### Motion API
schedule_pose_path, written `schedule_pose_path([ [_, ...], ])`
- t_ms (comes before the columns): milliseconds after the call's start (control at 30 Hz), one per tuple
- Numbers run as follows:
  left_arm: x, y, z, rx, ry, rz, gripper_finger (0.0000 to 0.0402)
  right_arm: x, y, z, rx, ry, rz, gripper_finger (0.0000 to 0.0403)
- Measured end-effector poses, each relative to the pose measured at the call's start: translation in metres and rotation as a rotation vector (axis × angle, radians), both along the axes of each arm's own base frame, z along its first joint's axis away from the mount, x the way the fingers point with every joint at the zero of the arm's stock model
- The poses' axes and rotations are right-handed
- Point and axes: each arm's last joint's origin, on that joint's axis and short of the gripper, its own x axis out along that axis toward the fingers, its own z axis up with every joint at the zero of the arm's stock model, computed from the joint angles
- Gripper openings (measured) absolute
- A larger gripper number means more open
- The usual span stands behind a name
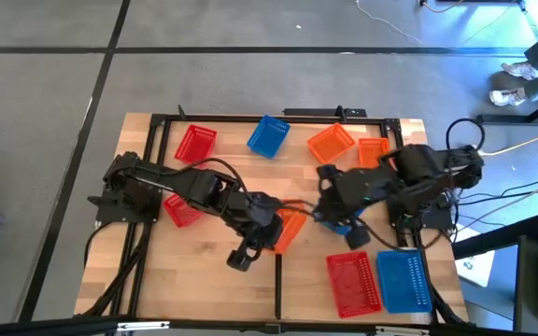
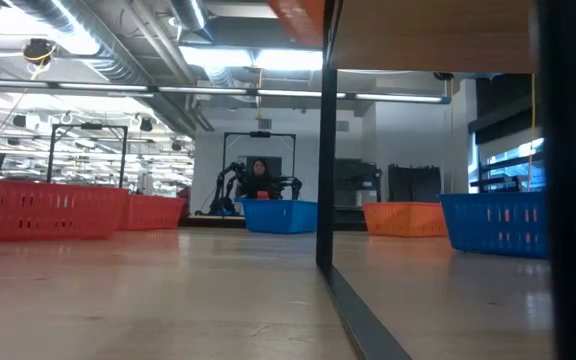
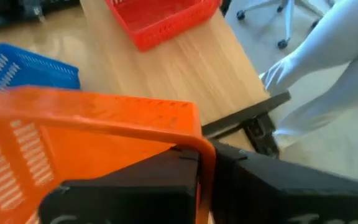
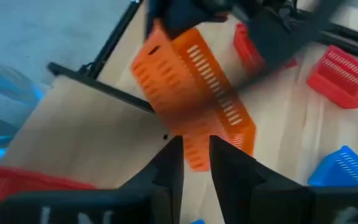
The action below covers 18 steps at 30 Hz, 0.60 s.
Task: Stack baskets on shelf by color
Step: Put the bottom orange basket on the shelf
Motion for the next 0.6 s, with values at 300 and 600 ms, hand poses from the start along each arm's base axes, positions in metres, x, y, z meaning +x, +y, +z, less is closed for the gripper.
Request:
schedule_pose_path([
  [300, 0.0, 0.0, 0.0, 0.008, 0.0, -0.01, 0.0, 0.038, -0.016, -0.027, 0.065, 0.101, 0.109, 0.0077],
  [600, -0.001, 0.0, -0.001, 0.009, 0.007, -0.008, 0.0, 0.048, -0.024, -0.032, 0.025, 0.089, 0.161, 0.0077],
])
